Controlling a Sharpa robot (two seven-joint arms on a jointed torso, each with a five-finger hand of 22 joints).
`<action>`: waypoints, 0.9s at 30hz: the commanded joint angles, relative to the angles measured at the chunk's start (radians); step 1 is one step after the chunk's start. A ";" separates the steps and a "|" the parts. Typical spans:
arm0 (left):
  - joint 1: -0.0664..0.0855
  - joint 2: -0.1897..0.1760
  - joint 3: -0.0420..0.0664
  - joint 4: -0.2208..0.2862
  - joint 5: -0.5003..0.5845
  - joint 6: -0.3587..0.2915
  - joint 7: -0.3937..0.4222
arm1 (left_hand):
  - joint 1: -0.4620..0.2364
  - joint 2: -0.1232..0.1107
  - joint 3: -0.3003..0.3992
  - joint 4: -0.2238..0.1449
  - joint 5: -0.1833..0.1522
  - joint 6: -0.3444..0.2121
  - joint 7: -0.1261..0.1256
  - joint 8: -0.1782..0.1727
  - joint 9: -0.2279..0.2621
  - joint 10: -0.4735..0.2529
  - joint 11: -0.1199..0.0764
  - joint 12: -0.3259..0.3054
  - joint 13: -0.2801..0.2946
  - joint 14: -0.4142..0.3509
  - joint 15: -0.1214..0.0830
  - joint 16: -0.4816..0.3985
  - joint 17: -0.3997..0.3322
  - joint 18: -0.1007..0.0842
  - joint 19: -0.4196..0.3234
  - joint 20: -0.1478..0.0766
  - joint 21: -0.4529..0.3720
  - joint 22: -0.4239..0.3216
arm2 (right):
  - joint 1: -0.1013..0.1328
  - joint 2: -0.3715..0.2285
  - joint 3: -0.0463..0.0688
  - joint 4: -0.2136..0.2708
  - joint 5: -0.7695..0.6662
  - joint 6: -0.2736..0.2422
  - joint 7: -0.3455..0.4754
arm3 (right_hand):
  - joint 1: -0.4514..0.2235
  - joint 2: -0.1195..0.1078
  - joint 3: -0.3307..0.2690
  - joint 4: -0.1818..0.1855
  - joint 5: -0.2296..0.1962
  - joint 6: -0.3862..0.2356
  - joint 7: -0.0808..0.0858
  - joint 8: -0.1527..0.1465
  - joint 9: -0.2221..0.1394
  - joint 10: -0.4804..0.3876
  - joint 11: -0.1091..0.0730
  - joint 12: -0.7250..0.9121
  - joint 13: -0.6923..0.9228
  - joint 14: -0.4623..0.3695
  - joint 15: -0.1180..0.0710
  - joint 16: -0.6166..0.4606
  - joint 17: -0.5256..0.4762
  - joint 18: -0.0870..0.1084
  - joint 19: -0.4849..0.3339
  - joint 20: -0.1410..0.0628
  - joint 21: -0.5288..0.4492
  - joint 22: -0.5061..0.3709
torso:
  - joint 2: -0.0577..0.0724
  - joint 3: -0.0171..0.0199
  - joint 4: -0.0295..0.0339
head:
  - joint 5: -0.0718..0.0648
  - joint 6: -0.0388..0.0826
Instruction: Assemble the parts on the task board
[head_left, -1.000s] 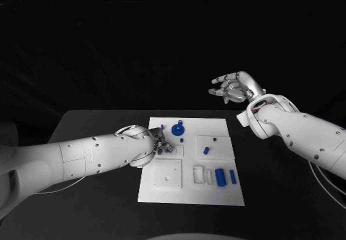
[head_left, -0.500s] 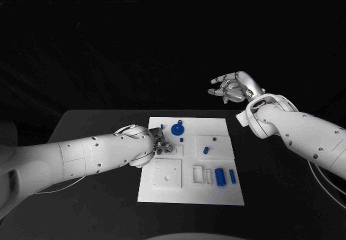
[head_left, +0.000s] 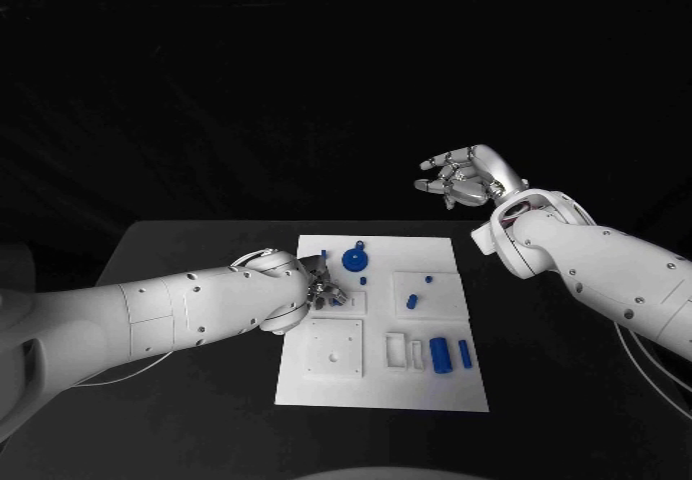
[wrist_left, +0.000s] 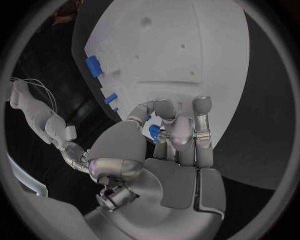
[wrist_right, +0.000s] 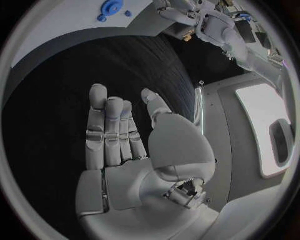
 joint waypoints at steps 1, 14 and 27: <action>-0.004 0.004 -0.003 -0.004 -0.006 0.030 0.002 | 0.003 0.006 0.078 -0.078 0.006 0.109 -0.084 0.008 0.015 -0.019 -0.022 -0.007 -0.002 0.012 -0.010 -0.001 0.005 0.022 -0.001 0.003 0.001 0.025 | -0.001 0.002 0.001 0.000 -0.013 0.017 0.001 | -0.013 0.001 0.006 -0.001 0.005 0.006 0.000 -0.003 -0.002 0.000 -0.004 0.005 -0.001 0.000 -0.006 0.006 0.000 0.005 0.007 0.000 0.006 0.029 | 0.000 0.0007 0.0002 | -0.001 -0.001; -0.004 0.013 -0.003 -0.010 -0.009 0.049 0.009 | -0.003 0.004 0.073 -0.076 0.014 0.121 -0.092 0.040 0.071 0.010 -0.018 -0.028 -0.021 0.021 -0.001 -0.012 0.007 0.035 -0.004 0.024 -0.009 0.023 | -0.001 0.003 0.001 -0.001 -0.015 0.021 -0.002 | -0.019 -0.001 0.011 0.000 0.017 0.007 -0.001 -0.003 -0.003 0.001 -0.005 0.006 -0.001 0.000 -0.006 0.007 0.000 0.005 0.007 -0.001 0.006 0.029 | 0.000 0.0006 0.0003 | -0.001 -0.002; -0.004 0.019 -0.003 -0.011 -0.025 0.049 0.017 | -0.003 0.005 0.060 -0.070 0.013 0.123 -0.103 0.115 0.091 0.043 -0.022 -0.043 -0.023 0.042 0.002 -0.007 0.065 0.056 0.008 0.048 0.003 0.026 | -0.002 0.006 0.001 -0.003 -0.015 0.023 -0.002 | -0.020 -0.003 0.015 0.000 0.019 0.007 -0.001 -0.003 -0.004 0.001 -0.005 0.006 -0.001 0.000 -0.006 0.007 0.000 0.005 0.007 -0.001 0.006 0.029 | 0.000 0.0005 0.0006 | 0.000 -0.002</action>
